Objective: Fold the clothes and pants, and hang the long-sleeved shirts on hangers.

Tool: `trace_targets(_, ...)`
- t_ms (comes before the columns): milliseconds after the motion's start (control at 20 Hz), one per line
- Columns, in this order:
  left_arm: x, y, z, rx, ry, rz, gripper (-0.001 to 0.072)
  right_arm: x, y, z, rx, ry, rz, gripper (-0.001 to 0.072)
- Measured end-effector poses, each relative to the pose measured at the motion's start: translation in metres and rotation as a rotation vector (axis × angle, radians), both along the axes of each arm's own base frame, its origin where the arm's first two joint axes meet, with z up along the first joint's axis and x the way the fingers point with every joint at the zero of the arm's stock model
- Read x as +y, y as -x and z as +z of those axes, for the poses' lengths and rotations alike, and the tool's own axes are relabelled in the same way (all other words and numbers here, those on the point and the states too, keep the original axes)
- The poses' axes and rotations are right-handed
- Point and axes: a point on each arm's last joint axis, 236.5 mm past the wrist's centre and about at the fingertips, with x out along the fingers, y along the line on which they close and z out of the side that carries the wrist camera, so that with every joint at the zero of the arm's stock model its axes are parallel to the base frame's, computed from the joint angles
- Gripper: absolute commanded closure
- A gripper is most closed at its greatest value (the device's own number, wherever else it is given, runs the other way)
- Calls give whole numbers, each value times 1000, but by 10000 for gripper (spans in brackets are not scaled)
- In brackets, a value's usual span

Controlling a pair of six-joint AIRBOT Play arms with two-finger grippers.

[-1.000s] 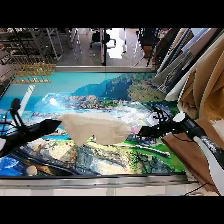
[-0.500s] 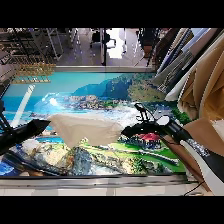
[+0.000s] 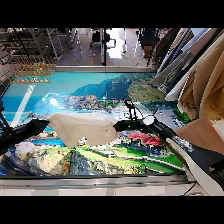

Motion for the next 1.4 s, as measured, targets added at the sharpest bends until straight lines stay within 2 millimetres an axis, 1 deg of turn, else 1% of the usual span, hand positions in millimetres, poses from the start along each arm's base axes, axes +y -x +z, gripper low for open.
trace_targets(50, 3, -1, 3, -5, -2, 7, 698, -1, -3, 8, -10, 6, -4, 698)
trace_targets(150, 16, -4, 17, -31, -16, 32, 699, -8, -1, 26, -22, 47, 12, 698)
trace_targets(250, 38, -7, 44, -78, -48, 77, 699, -25, 6, 51, -41, 114, 40, 699)
trace_targets(350, 68, -8, 81, -139, -94, 135, 699, -44, 17, 88, -75, 180, 69, 699)
trace_targets(450, 97, -3, 127, -210, -148, 193, 700, -59, 32, 140, -137, 218, 90, 699)
trace_targets(500, 107, -1, 151, -252, -170, 220, 700, -66, 41, 169, -185, 239, 96, 699)
trace_targets(550, 130, -1, 181, -322, -226, 295, 700, -83, 50, 192, -231, 307, 95, 699)
trace_targets(600, 141, 3, 205, -358, -263, 328, 699, -95, 59, 222, -288, 335, 77, 699)
trace_targets(650, 146, 6, 225, -391, -287, 339, 700, -102, 71, 253, -354, 347, 68, 699)
trace_targets(700, 146, 9, 246, -427, -307, 338, 700, -106, 91, 281, -404, 344, 70, 698)
trace_targets(750, 146, 11, 262, -455, -322, 340, 699, -113, 104, 305, -460, 353, 54, 699)
trace_targets(800, 151, 12, 273, -470, -345, 352, 699, -125, 117, 325, -510, 373, 25, 698)
trace_targets(850, 155, 12, 277, -471, -357, 355, 699, -131, 127, 342, -557, 378, 6, 698)
trace_targets(900, 151, 11, 277, -463, -349, 333, 698, -132, 137, 353, -582, 366, 0, 698)
trace_targets(950, 147, 9, 274, -447, -341, 305, 696, -130, 144, 358, -587, 355, 8, 698)
trace_targets(1000, 142, 7, 265, -415, -328, 267, 596, -130, 146, 360, -590, 351, 6, 697)
trace_targets(1050, 137, 3, 253, -374, -317, 226, 366, -127, 144, 358, -578, 343, 16, 697)
trace_targets(1100, 131, 0, 241, -335, -301, 180, 295, -122, 140, 354, -556, 327, 29, 697)
trace_targets(1200, 113, -7, 212, -242, -258, 65, 292, -109, 129, 341, -503, 300, 62, 698)
trace_targets(1300, 87, -13, 181, -153, -214, -85, 291, -98, 112, 322, -439, 281, 86, 698)
trace_targets(1400, 58, -19, 147, -68, -170, -231, 291, -89, 94, 309, -405, 258, 91, 698)
